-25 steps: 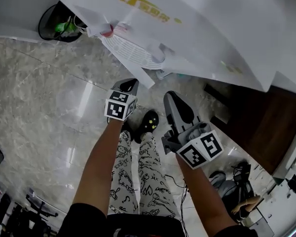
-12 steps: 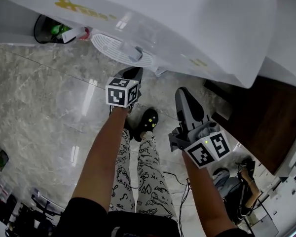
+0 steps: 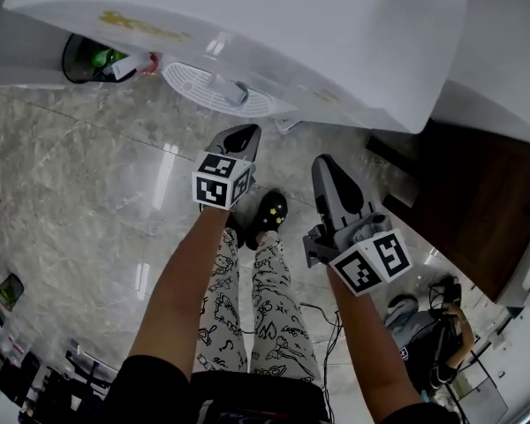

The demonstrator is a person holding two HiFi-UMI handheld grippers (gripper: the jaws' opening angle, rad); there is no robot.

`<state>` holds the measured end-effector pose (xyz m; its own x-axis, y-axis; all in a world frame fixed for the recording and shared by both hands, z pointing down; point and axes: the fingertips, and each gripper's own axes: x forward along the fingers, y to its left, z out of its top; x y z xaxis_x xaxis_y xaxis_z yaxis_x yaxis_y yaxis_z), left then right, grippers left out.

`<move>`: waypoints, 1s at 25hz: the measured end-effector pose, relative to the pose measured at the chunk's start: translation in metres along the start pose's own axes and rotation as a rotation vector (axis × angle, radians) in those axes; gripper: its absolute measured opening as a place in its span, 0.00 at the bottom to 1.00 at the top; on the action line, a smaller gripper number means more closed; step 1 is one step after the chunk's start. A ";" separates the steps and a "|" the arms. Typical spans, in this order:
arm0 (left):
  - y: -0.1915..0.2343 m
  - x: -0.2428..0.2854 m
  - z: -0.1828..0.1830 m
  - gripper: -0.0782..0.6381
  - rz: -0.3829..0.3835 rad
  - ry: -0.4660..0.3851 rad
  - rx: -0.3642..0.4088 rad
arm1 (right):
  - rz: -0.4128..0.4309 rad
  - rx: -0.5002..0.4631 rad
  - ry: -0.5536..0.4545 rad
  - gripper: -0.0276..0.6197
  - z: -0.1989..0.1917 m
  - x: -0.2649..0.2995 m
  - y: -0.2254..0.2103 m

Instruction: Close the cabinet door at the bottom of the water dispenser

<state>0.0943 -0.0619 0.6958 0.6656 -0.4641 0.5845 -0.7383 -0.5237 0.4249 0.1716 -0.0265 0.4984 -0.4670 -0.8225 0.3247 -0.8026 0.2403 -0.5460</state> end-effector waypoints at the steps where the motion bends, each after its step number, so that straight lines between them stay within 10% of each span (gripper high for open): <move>1: -0.007 -0.013 0.005 0.11 -0.002 -0.011 0.049 | 0.012 -0.014 0.005 0.07 0.000 0.001 0.006; 6: -0.032 -0.086 0.031 0.11 0.030 -0.084 0.151 | 0.091 -0.113 0.065 0.07 -0.015 0.007 0.028; 14: -0.043 -0.194 0.098 0.11 0.166 -0.322 0.113 | 0.240 -0.252 0.053 0.07 0.003 -0.002 0.092; 25: -0.119 -0.324 0.198 0.11 0.117 -0.439 0.299 | 0.336 -0.192 -0.074 0.07 0.091 -0.038 0.200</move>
<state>-0.0120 0.0098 0.3188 0.6107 -0.7530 0.2451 -0.7899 -0.6011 0.1215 0.0630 0.0060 0.3063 -0.6935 -0.7145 0.0923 -0.6675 0.5890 -0.4555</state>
